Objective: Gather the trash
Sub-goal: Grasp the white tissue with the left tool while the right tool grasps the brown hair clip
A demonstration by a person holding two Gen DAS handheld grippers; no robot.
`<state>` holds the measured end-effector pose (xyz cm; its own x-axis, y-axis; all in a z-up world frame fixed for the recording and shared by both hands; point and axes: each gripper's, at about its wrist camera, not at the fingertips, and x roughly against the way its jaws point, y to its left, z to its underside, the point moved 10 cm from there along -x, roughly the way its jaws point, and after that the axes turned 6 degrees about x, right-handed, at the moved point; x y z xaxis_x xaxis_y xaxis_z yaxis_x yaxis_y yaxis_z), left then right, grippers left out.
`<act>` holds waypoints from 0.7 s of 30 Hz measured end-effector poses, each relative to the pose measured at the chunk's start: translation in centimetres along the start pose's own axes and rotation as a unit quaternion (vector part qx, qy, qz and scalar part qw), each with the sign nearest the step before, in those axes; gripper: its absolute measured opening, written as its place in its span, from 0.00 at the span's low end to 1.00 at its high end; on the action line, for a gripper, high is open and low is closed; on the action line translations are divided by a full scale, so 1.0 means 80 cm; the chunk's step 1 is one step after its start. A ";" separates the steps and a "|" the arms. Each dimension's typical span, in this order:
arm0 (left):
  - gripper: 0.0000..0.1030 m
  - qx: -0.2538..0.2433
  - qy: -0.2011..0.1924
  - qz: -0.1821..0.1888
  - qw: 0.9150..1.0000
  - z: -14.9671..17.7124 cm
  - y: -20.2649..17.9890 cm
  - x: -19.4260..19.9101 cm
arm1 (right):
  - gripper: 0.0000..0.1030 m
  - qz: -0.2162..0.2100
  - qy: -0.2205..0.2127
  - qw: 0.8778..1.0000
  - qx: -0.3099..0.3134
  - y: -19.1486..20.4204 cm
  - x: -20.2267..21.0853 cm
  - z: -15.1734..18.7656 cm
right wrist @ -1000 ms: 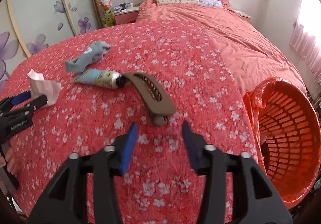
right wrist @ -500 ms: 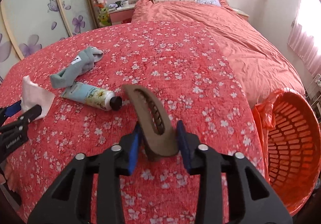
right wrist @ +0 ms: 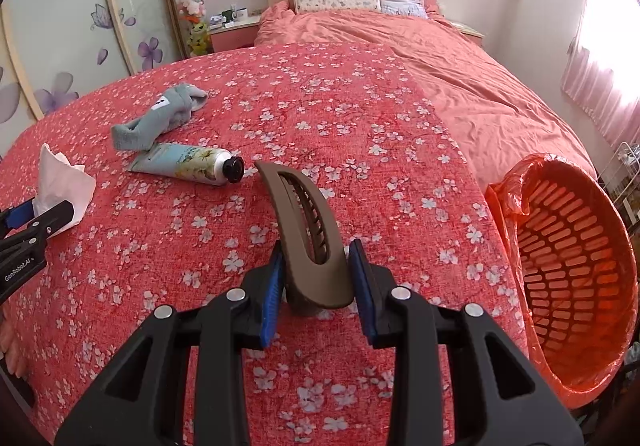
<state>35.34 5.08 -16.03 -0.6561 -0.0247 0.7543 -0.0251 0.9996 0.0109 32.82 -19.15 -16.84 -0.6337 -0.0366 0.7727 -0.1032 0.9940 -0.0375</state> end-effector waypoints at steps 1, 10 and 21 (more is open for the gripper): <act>0.56 0.000 0.000 0.001 1.000 0.000 0.000 0.000 | 0.32 0.002 0.001 1.000 0.002 0.000 0.000 -0.001; 0.50 0.000 -0.004 0.002 1.000 -0.003 0.006 0.005 | 0.31 -0.010 0.001 1.000 -0.014 0.002 0.001 -0.006; 0.53 -0.005 -0.001 0.005 1.000 0.003 -0.003 0.018 | 0.32 -0.002 0.007 1.000 -0.018 0.000 0.009 0.005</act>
<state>34.24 4.78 -15.06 -0.6583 -0.0148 0.7526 -0.0117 0.9999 0.0094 32.03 -19.19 -16.51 -0.6232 -0.0399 0.7810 -0.0784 0.9969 -0.0117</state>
